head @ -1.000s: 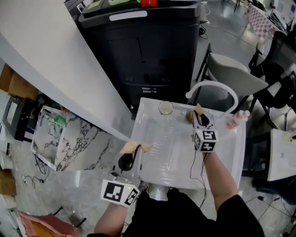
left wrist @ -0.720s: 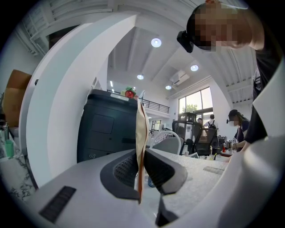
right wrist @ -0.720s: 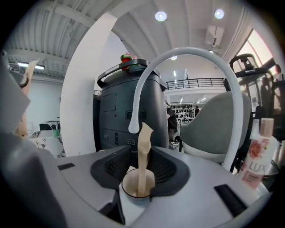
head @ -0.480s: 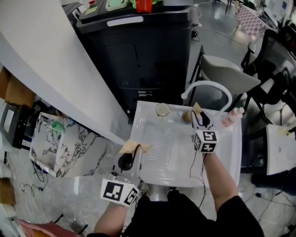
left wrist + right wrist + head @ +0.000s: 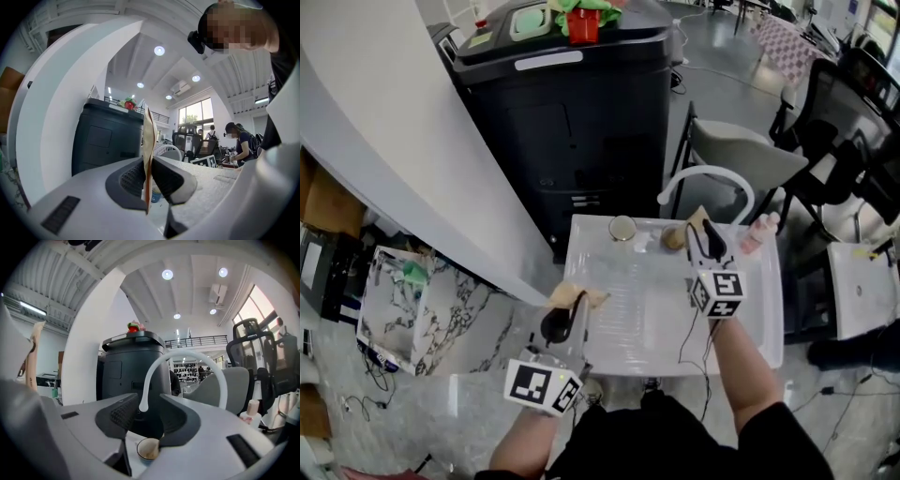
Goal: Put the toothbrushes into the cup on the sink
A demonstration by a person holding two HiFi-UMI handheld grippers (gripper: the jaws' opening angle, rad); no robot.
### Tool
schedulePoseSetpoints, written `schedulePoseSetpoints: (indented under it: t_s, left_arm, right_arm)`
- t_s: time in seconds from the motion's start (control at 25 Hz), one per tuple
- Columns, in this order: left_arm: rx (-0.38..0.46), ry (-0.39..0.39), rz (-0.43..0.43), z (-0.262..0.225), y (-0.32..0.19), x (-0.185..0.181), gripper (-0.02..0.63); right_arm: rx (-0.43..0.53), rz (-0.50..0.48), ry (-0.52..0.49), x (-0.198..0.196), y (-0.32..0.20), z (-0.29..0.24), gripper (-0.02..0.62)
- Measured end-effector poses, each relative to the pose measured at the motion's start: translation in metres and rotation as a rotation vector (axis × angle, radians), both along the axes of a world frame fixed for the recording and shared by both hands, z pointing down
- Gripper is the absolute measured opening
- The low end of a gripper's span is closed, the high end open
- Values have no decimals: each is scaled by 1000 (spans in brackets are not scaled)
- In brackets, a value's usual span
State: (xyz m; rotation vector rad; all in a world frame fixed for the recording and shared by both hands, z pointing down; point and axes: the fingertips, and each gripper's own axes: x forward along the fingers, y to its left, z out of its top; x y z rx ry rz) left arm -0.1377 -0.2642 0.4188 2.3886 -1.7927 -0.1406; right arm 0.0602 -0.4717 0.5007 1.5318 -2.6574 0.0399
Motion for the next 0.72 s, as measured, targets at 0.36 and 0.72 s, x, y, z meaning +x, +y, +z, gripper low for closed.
schedulePoseSetpoints:
  t_s: [0.36, 0.72]
  left_arm:
    - [44, 18, 72, -18, 5, 2, 38]
    - [90, 27, 125, -38, 13, 0, 38]
  right_arm:
    - [157, -64, -59, -16, 72, -91, -2]
    - [231, -130, -77, -31, 155, -158, -3]
